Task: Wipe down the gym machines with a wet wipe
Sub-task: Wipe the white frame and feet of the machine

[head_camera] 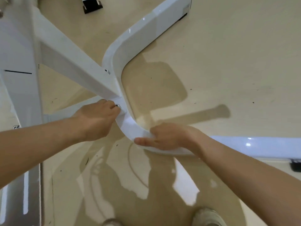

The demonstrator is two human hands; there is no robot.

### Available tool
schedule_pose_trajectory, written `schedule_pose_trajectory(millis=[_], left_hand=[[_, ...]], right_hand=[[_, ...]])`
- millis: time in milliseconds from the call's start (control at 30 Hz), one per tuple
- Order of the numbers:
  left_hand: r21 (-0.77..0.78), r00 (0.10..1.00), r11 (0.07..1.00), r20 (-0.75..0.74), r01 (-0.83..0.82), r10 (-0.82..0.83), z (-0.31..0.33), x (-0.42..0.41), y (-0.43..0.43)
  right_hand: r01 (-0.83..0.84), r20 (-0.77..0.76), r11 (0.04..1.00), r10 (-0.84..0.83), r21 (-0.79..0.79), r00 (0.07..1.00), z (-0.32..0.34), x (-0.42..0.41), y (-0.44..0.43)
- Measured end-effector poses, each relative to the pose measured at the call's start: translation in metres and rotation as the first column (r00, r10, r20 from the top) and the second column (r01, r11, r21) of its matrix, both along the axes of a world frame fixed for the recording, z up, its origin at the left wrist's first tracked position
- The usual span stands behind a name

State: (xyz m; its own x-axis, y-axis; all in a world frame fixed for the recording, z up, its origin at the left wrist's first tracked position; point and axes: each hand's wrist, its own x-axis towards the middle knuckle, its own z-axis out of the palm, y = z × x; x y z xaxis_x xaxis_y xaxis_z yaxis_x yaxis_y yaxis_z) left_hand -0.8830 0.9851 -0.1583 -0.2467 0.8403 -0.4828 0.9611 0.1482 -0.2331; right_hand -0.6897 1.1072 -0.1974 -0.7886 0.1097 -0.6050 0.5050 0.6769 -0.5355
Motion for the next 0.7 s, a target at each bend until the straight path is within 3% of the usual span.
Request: schedule_pose_trajectory(millis=[67,167,333,467,533,600,700], left_hand=[[0.003,0.996,0.998,-0.051,0.069,-0.069,0.002,0.000,0.000],[0.166,0.965,0.951,-0.068,0.261,-0.253,-0.002,0.000,-0.009],[0.298,0.897,0.871,0.089,0.390,-0.433,-0.020,0.019,-0.009],[0.343,0.892,0.850,0.065,0.400,-0.447,-0.029,0.012,-0.021],[0.348,0.900,0.857,0.073,0.381,-0.430,-0.038,0.008,-0.023],[0.363,0.879,0.837,0.091,0.408,-0.468,-0.047,0.017,-0.014],[0.442,0.783,0.741,0.126,0.505,-0.609,-0.056,0.048,0.009]], right_hand=[[-0.069,0.126,0.982,0.047,0.174,0.991,0.008,0.039,0.024],[0.044,0.287,0.967,-0.118,0.250,0.951,0.011,0.088,0.048],[0.153,-0.093,0.971,-0.138,0.185,0.986,0.003,0.022,-0.012],[0.198,-0.161,0.937,-0.157,0.287,0.974,0.002,0.022,-0.024],[0.255,-0.146,0.881,-0.214,0.399,0.966,-0.009,0.079,0.002],[0.287,-0.119,0.763,-0.269,0.579,0.956,-0.015,0.146,0.035],[0.293,0.041,0.643,-0.451,0.708,0.891,-0.006,0.219,0.076]])
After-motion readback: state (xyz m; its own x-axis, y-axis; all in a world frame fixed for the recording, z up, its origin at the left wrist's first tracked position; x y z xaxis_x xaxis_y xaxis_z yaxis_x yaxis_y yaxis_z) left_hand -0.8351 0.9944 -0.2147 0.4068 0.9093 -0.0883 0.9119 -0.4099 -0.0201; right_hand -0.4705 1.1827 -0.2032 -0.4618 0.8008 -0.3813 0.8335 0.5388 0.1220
